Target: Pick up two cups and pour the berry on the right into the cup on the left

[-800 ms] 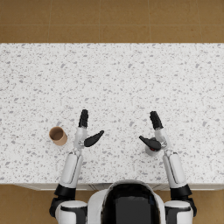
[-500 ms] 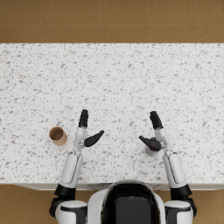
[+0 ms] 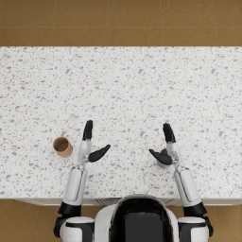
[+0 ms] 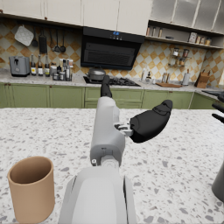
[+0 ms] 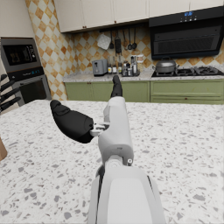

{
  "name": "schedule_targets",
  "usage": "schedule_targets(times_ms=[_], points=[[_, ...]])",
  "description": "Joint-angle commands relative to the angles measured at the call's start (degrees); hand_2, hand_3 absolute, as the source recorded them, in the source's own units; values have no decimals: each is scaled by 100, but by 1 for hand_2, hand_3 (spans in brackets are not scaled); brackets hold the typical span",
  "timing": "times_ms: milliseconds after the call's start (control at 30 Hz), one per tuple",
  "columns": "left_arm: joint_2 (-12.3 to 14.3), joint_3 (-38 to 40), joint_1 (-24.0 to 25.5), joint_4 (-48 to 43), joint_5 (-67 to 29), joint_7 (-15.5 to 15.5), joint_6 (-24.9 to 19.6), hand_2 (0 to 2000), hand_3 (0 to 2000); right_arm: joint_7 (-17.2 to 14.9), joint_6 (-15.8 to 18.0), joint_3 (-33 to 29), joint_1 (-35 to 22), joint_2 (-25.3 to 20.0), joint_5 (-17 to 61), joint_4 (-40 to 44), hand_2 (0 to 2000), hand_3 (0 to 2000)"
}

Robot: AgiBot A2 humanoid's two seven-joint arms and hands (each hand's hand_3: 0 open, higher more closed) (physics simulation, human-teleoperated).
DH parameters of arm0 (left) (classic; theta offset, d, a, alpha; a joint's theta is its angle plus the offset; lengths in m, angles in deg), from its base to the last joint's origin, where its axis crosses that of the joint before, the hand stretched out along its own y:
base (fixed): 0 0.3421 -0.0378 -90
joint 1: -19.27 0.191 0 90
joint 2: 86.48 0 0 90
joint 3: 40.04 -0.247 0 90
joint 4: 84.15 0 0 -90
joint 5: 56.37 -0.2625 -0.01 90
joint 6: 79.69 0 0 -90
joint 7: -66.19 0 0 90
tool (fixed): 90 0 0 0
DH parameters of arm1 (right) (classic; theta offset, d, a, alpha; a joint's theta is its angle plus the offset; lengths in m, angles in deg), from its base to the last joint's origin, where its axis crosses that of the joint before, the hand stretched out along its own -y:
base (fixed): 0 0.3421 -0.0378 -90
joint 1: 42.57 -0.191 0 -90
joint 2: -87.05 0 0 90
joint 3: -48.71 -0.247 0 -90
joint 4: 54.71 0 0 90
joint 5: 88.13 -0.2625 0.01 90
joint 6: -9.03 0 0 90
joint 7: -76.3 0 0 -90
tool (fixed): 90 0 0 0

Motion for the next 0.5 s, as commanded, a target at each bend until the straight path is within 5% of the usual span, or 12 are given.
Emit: schedule_targets(times_ms=[33, 233, 500], points=[[-87, 557, 413, -215, -180, 8, -8, 0, 0, 8, -8, -316, 388, 188, 180, -343, 0, 0], [22, 1519, 890, -391, -1210, 26, -26, 0, 0, 26, -26, -700, 801, 275, 1212, -607, 0, 0], [303, 2558, 1373, -205, -1515, 29, -29, 0, 0, 29, -28, -1255, 1657, 385, 1518, -759, 0, 0]])
